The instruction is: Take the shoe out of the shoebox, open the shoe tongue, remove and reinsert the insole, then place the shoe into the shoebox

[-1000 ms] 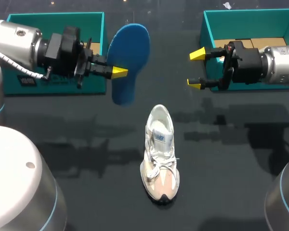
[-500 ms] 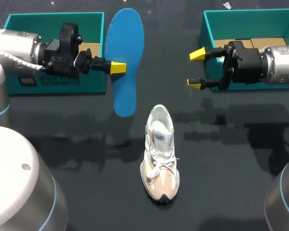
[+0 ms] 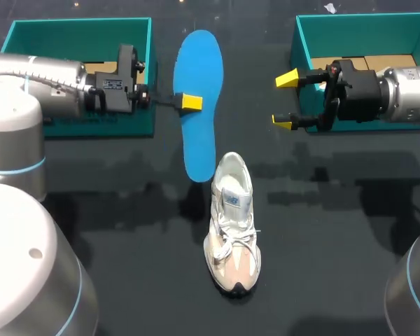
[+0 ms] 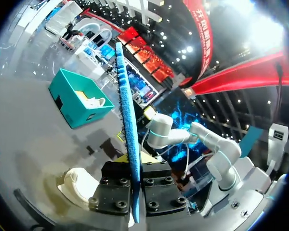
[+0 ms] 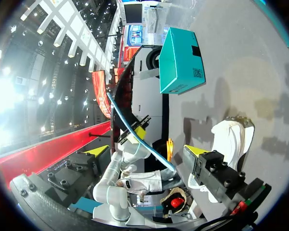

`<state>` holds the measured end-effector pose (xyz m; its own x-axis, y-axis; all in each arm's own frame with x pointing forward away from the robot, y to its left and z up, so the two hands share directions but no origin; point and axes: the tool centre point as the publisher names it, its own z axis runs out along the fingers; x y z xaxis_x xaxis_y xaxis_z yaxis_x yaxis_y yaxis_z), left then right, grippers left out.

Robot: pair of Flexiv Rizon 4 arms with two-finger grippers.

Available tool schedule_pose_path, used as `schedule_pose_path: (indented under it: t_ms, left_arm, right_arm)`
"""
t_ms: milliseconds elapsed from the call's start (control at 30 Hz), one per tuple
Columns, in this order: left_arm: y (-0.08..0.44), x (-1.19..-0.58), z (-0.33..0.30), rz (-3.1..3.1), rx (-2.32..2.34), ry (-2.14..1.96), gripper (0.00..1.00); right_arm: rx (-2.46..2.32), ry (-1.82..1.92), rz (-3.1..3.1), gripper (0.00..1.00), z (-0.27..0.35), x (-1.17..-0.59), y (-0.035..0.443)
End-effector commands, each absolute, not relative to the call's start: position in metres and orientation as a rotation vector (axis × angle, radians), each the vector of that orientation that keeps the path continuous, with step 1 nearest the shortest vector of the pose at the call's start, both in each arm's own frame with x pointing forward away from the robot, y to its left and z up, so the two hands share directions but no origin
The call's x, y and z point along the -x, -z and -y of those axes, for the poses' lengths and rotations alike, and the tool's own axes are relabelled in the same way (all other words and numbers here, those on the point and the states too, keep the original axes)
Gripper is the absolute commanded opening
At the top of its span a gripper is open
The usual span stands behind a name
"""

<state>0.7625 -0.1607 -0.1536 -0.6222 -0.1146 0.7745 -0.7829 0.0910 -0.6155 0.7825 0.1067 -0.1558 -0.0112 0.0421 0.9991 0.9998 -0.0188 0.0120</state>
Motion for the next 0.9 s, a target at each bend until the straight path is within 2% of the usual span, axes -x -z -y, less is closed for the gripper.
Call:
schedule_pose_path:
  t_ms: [33, 433, 900]
  left_arm:
    - [0.158, -0.765, 0.172, 1.668, -1.128, -1.398, 0.00]
    - [0.178, -0.780, 0.193, 1.413, -1.321, -1.193, 0.00]
    - [0.190, -0.787, 0.205, 1.300, -1.337, -1.162, 0.00]
  right_arm:
    - [1.251, 1.210, 1.240, 1.00, -0.107, -0.782, 0.155]
    - [1.251, 1.210, 1.240, 1.00, -0.107, -0.782, 0.155]
    - [1.359, 1.151, 1.415, 1.00, -0.103, -0.771, 0.140]
